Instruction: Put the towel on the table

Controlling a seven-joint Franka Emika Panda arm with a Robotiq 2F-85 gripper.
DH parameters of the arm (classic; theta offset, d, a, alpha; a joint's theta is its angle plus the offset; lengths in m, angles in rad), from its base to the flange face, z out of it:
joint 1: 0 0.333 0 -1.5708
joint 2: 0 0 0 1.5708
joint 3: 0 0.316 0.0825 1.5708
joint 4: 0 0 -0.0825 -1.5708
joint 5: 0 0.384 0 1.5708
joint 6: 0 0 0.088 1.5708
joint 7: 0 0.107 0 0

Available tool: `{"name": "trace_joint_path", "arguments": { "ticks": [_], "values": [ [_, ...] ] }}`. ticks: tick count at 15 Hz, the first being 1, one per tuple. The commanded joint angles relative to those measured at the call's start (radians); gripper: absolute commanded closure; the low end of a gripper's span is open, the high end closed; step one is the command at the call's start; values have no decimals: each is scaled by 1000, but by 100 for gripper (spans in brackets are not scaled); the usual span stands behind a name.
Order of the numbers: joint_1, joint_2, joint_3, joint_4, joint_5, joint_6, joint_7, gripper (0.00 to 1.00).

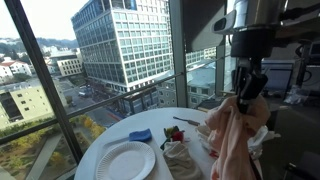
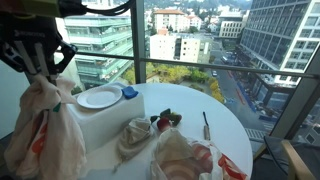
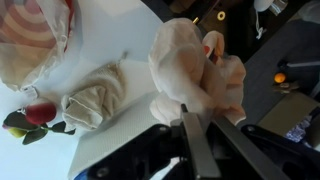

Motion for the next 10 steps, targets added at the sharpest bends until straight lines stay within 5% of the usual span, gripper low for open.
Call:
{"name": "trace_joint_path", "arguments": {
  "ticks": [1, 10],
  "values": [
    [-102, 184, 121, -20, -4, 89, -61, 95],
    [-342, 613, 282, -31, -124, 611, 80, 95]
  ]
}}
